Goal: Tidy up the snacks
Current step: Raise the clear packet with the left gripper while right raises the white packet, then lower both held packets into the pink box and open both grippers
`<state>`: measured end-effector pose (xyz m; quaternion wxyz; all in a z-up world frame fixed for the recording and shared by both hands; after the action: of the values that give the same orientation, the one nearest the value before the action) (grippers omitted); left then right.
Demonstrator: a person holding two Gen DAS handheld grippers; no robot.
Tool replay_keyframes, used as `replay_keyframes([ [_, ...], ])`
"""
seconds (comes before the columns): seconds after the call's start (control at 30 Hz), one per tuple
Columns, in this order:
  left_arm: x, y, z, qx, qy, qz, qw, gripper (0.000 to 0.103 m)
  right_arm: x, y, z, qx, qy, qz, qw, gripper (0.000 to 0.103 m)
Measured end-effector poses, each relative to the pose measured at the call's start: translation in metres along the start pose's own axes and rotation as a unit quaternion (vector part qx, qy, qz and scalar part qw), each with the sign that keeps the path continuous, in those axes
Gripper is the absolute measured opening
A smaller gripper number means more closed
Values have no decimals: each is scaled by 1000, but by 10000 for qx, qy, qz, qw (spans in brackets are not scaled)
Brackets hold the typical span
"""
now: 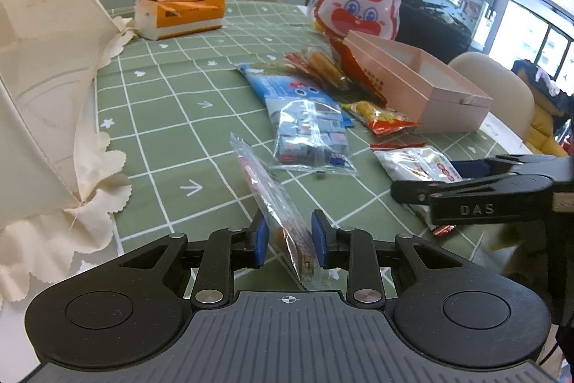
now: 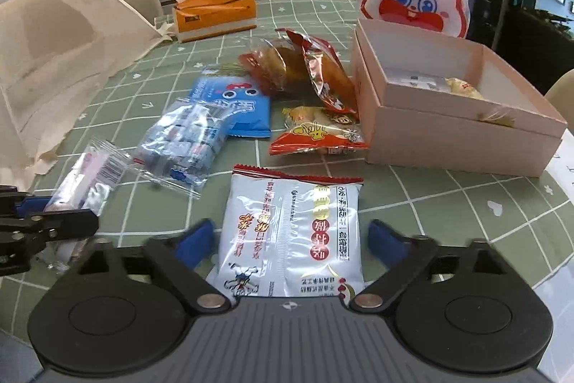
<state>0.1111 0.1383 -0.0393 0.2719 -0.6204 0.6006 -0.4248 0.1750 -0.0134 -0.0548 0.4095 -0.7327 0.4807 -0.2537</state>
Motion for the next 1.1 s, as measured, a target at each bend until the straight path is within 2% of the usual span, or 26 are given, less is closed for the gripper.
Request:
replay_keyframes([
  [0.1, 3, -1, 0, 8, 15, -21, 10000, 25, -1, 4, -18, 5, -266, -77, 9996, 76],
  [0.23, 16, 1, -5, 101, 50, 125, 9999, 21, 16, 8, -43, 154, -187, -99, 9997, 76],
  [0.37, 35, 8, -16, 146, 276, 120, 9994, 16, 47, 12, -68, 318, 32, -24, 9995, 76],
  [0.57, 71, 13, -30, 229, 432, 257, 9985, 15, 81, 16, -101, 553, 144, 43, 9984, 76],
  [0.77, 117, 2, -36, 332, 666, 536, 9958, 15, 102, 11, -117, 745, 171, 101, 9970, 76],
  [0.9, 139, -31, -37, 624, 888, 544, 9926, 15, 118, -22, -128, 1060, 199, 76, 9941, 76],
  [1.1, 172, -140, -24, 1537, 1191, 369, 9802, 15, 156, -136, -143, 1758, 427, 93, 9835, 76],
])
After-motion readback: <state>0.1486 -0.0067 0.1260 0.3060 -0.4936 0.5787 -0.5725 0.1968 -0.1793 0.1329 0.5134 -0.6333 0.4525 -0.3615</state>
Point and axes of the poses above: each gripper's, at about its wrist camera, not at the fingertips, and z roughly the way its jaws point, x to its right, y to its underside, the point moved 8 cm from there along z, roughly the way its jaws point, and after that the axes turned 11 degrees about x, right-handed, at the moved point
